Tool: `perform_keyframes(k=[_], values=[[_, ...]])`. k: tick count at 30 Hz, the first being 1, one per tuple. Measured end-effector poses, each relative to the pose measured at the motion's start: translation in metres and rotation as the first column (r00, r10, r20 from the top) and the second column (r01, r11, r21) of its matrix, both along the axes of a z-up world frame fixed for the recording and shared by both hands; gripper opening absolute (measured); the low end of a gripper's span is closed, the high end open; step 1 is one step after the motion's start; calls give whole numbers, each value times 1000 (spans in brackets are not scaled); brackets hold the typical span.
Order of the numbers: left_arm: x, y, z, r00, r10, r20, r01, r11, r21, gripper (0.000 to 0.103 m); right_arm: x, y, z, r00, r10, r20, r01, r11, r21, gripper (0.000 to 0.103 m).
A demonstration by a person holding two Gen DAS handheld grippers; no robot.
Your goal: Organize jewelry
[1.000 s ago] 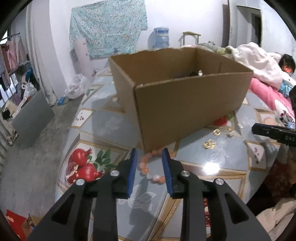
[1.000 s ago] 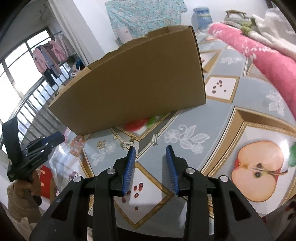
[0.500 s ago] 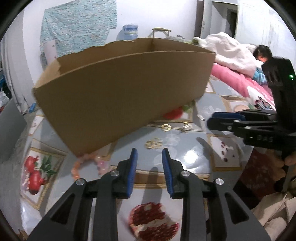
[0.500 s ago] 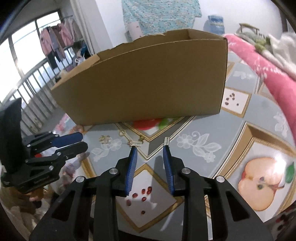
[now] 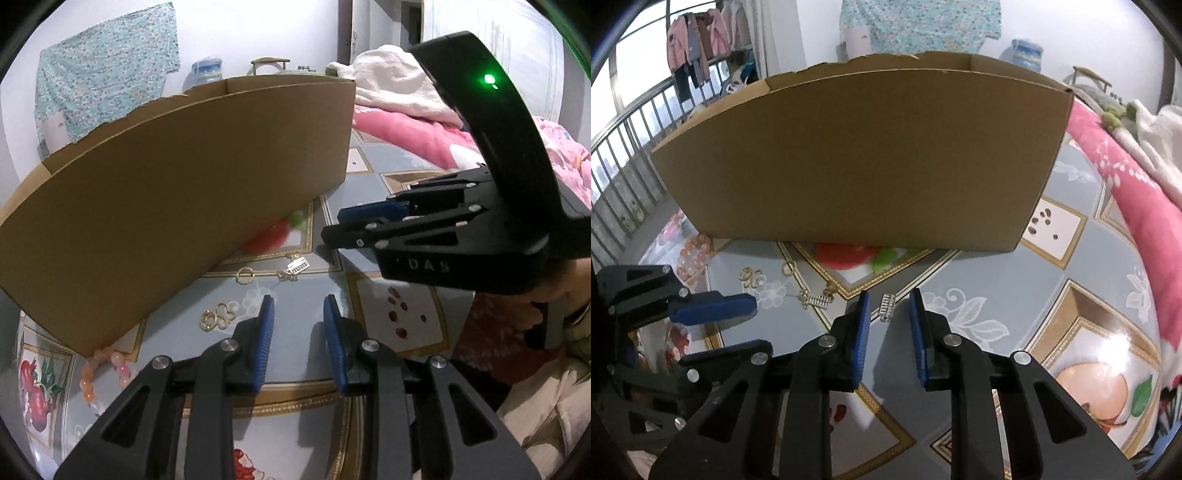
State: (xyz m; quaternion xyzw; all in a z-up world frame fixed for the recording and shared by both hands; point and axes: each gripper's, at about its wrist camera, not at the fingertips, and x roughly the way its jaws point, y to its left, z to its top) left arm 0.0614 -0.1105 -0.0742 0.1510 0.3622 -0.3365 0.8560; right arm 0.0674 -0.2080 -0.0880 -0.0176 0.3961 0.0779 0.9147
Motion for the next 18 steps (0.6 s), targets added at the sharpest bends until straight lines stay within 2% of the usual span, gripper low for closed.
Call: perform_keyframes(k=[4, 6, 18], values=[[5, 1, 0, 1000, 3, -5, -3, 1000, -10, 27, 4, 7, 3, 999, 20, -26, -21, 999, -47, 16], [8, -1, 0, 1000, 1, -2, -1, 1000, -10, 27, 5, 10, 4, 999, 27, -46, -30, 998, -51, 4], [18, -11, -3, 1000, 3, -10, -3, 1000, 5, 27, -8, -17, 7, 997, -29, -75, 30, 1000, 6, 3]])
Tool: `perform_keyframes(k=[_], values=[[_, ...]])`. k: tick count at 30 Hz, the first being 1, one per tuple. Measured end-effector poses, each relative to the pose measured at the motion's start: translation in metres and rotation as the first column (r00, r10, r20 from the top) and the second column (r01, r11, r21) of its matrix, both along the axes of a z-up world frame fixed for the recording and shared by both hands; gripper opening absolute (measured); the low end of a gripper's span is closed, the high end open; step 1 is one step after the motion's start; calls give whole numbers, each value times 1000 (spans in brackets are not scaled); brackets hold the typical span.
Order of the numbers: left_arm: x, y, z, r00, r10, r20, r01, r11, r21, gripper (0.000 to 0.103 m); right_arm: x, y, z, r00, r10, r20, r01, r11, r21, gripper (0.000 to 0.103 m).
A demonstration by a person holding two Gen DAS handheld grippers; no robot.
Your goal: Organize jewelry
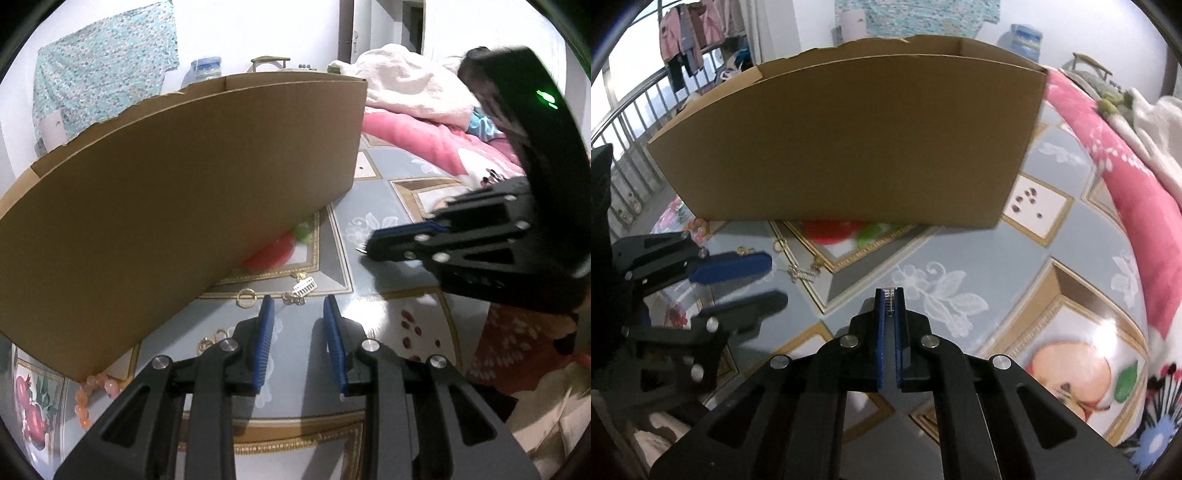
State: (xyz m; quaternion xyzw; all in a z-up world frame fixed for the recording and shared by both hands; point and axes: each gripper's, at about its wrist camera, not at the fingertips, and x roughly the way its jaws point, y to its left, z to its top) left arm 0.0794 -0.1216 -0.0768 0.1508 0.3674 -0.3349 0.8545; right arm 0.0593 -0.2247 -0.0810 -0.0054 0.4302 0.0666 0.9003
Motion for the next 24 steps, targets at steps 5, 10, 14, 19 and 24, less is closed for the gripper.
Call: perform_keyframes(k=[5, 10, 14, 19, 24], values=[[6, -8, -2, 1000, 3, -7, -3, 1000, 17, 27, -3, -9, 0, 1000, -14, 14, 13, 999, 42, 3], [11, -14, -1, 1000, 1, -8, -1, 999, 35, 26, 0, -10, -4, 999, -21, 25, 19, 997, 74, 3], [10, -17, 0, 1000, 1, 1, -1, 998, 55, 17, -6, -9, -3, 999, -21, 29, 18, 996, 91, 3], [12, -15, 1, 999, 17, -29, -15, 998, 59, 10, -9, -12, -6, 999, -21, 28, 18, 993, 115, 3], [7, -14, 1, 999, 12, -40, -10, 999, 48, 7, -6, -21, -8, 999, -18, 32, 14, 992, 128, 3]])
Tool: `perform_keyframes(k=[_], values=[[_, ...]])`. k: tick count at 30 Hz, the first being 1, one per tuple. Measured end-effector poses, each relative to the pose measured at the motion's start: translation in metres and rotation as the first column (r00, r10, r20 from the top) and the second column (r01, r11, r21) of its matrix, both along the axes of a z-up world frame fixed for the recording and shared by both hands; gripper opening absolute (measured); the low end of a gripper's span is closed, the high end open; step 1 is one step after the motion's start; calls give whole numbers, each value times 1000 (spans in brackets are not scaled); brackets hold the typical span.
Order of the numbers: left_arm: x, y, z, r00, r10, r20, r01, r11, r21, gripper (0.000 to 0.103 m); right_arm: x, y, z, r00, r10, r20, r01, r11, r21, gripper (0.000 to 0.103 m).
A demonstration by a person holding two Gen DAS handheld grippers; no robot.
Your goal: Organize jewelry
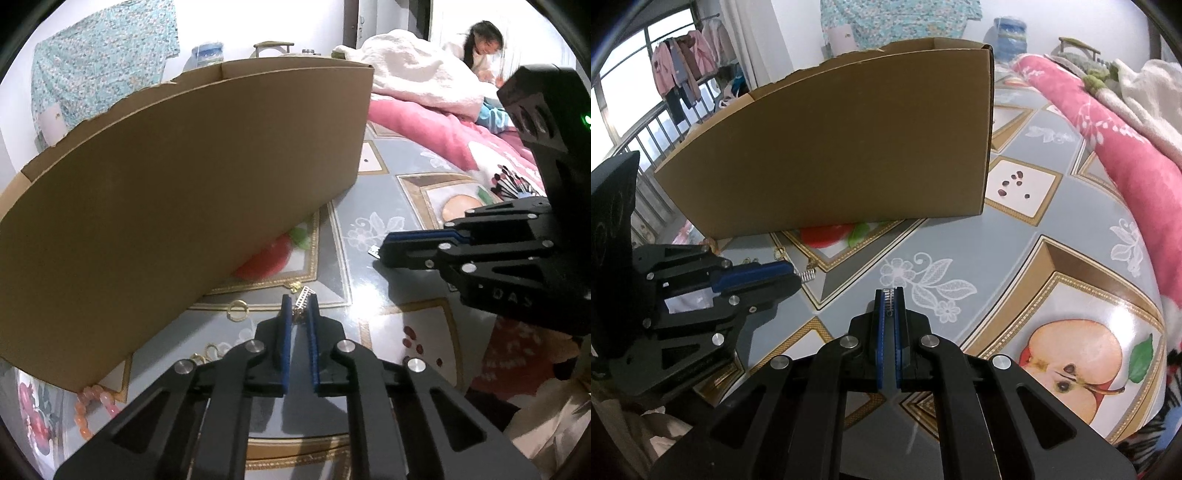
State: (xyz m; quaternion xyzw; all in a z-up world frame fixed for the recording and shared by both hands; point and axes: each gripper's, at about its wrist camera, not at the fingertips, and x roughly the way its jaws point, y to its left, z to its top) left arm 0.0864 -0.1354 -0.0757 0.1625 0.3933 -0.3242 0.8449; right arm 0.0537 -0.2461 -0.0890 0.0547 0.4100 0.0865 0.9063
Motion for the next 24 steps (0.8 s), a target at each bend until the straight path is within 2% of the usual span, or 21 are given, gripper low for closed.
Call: perform_keyframes(k=[5, 11, 23, 24], values=[[-6, 1, 0, 1000, -16, -5, 16, 1000, -15, 3, 0, 1, 0, 1000, 1, 2, -1, 1000, -8, 3], [-7, 4, 0, 1000, -17, -20, 16, 999, -46, 2, 0, 0, 2, 1000, 3, -19, -3, 1000, -6, 0], [-8, 16, 7, 1000, -14, -9, 13, 992, -123, 2, -6, 1, 13, 1000, -10, -6, 10, 1000, -10, 0], [-8, 17, 8, 1000, -12, -7, 11, 992, -128, 2, -5, 1, 13, 1000, -10, -11, 10, 1000, -9, 2]])
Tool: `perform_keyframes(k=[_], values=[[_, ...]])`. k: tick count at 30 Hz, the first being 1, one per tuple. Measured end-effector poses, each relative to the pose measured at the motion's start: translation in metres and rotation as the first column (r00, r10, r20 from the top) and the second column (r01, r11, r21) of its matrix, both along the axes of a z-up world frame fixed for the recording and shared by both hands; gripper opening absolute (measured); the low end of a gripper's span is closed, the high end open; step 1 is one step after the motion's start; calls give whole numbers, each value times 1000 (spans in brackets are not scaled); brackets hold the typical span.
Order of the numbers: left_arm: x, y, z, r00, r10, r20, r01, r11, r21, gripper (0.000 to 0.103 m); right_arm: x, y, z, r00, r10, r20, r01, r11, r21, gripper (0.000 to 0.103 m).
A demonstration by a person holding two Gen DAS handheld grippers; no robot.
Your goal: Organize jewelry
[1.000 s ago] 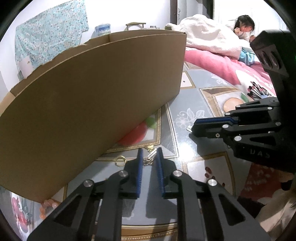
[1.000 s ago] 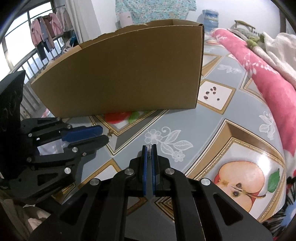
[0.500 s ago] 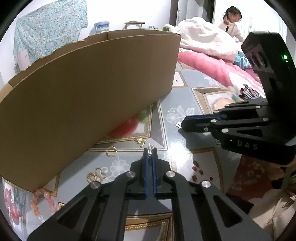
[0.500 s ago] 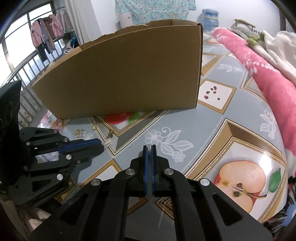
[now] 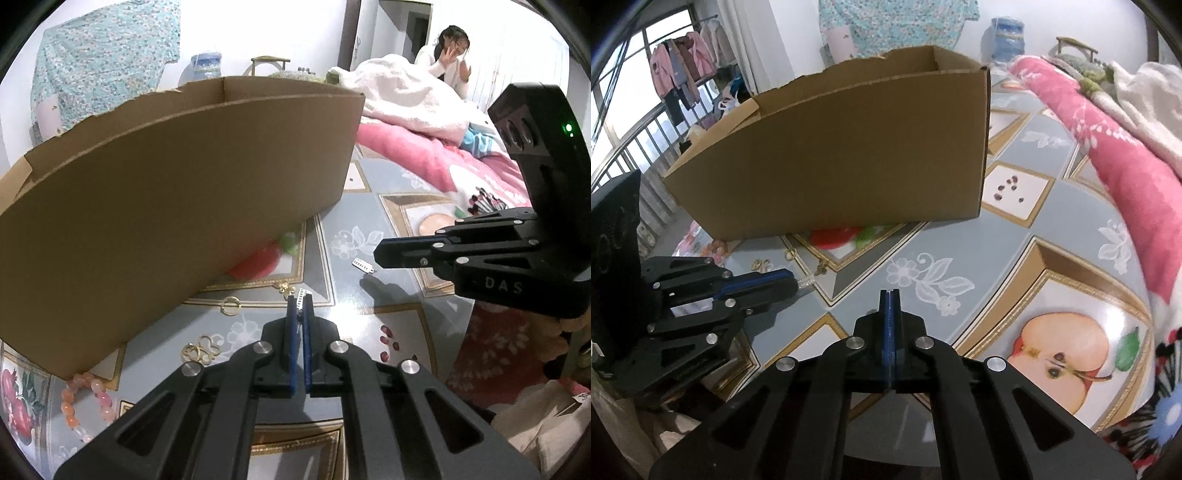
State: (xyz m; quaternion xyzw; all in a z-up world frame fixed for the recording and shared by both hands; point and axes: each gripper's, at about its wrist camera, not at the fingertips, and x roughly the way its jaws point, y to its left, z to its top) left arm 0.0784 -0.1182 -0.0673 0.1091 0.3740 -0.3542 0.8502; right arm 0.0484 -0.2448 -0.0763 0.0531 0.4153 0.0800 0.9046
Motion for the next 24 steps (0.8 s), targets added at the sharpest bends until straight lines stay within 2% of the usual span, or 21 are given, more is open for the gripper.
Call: perform_keyframes(k=[2, 3, 5, 15, 19, 20, 22, 24], values=[[0, 2, 0, 1000, 5, -1, -5, 1000, -7, 2, 2, 1, -3, 1000, 9, -28, -9, 1000, 0, 7], [0, 3, 0, 1000, 8, -2, -8, 1000, -5, 2, 3, 3, -4, 999, 5, -34, -5, 1000, -15, 15], [0, 5, -3, 1000, 13, -7, -13, 1000, -2, 2, 3, 6, -3, 999, 4, -36, -5, 999, -42, 20], [4, 6, -11, 1000, -3, -24, 2, 1000, -21, 2, 24, 21, -3, 991, 50, -122, -69, 985, -158, 20], [5, 8, -11, 1000, -7, -30, 6, 999, -38, 2, 31, 30, -4, 982, 77, -172, -114, 970, -216, 17], [5, 9, -11, 999, -8, -32, 7, 999, -42, 2, 33, 31, -3, 979, 80, -189, -122, 968, -219, 16], [5, 10, -12, 999, -10, -36, 8, 999, -51, 2, 37, 33, -2, 972, 86, -218, -135, 965, -224, 4], [6, 12, -12, 999, -12, -39, 10, 998, -59, 2, 40, 35, -1, 968, 91, -236, -147, 962, -232, 3]])
